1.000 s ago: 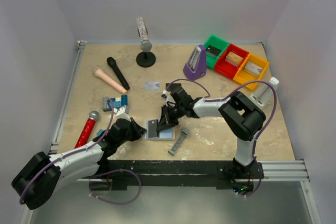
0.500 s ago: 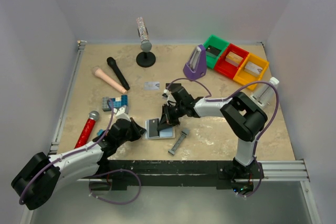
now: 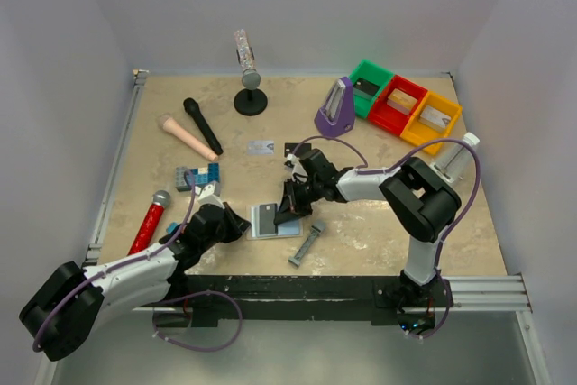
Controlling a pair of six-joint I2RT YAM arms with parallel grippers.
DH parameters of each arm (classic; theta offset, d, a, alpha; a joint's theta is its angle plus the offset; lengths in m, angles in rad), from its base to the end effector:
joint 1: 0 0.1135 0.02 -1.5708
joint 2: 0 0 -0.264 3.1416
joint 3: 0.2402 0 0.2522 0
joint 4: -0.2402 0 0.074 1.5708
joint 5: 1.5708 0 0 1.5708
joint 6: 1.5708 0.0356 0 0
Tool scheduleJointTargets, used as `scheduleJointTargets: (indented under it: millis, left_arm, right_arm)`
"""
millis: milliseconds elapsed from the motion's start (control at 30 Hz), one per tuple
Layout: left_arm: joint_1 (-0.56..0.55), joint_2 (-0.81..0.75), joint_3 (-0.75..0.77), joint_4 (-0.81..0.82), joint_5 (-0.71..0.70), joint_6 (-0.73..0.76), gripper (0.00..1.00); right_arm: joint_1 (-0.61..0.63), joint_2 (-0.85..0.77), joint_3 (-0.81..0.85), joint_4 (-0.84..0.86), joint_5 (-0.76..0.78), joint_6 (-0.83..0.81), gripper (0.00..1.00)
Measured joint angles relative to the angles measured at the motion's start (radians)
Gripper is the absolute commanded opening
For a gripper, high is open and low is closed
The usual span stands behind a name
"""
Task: Take the credit cards out of the card holder
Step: Remove the credit card from the card holder.
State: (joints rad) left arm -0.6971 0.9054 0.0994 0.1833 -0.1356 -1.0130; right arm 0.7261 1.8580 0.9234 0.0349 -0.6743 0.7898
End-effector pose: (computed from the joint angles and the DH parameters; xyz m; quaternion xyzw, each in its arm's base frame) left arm 0.1247 -0.0982 0.1222 -0.1702 0.8718 -0.3041 0.3443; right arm 0.2484 0.2503 0.1256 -0.0805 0.8941 0.4405 0.0110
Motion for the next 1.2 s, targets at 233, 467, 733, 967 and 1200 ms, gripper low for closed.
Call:
scheduleJointTargets:
  millis: [233, 467, 733, 967, 1200]
  left_arm:
    - [0.000, -0.025, -0.002, -0.016, 0.002, 0.002, 0.04]
    - [0.000, -0.058, 0.002, -0.004, 0.039, 0.010, 0.17]
    - [0.000, 0.082, 0.032, 0.108, 0.104, 0.011, 0.16]
    - [0.000, 0.187, 0.035, 0.199, 0.140, 0.010, 0.13]
    - [0.000, 0.203, 0.034, 0.221, 0.140, 0.010, 0.10]
  right_arm:
    - [-0.001, -0.001, 0.000, 0.001, -0.002, -0.005, 0.00]
    - [-0.005, -0.022, 0.000, -0.014, -0.001, -0.018, 0.00]
    - [-0.006, -0.029, 0.000, -0.014, -0.008, -0.027, 0.04]
    - [-0.008, -0.029, 0.000, -0.008, -0.021, -0.020, 0.23]
    - [-0.011, -0.029, -0.018, 0.047, -0.021, 0.015, 0.26]
